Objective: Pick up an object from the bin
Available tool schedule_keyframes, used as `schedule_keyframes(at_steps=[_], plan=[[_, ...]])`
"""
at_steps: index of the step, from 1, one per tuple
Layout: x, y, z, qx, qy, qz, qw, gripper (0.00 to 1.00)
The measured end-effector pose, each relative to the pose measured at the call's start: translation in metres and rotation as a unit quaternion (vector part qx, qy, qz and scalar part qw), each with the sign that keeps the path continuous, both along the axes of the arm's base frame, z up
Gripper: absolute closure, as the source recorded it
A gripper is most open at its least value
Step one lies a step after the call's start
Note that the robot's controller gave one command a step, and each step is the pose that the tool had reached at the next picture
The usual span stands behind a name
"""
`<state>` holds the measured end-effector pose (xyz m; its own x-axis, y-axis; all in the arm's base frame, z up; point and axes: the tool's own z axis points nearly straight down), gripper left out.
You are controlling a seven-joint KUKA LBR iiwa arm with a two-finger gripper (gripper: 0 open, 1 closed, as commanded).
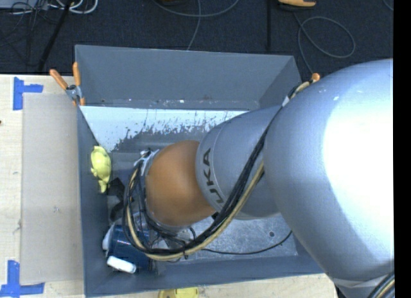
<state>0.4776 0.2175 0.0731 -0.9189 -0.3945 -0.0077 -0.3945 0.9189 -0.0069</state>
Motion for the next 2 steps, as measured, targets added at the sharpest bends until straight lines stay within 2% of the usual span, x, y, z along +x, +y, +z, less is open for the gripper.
schedule_keyframes(at_steps=[1,2], plan=[[0.0,0.0,0.002,0.0,0.0011,-0.001,1.0,1.0],[-0.003,0.0,0.016,-0.001,0.006,-0.002,1.0,1.0]])
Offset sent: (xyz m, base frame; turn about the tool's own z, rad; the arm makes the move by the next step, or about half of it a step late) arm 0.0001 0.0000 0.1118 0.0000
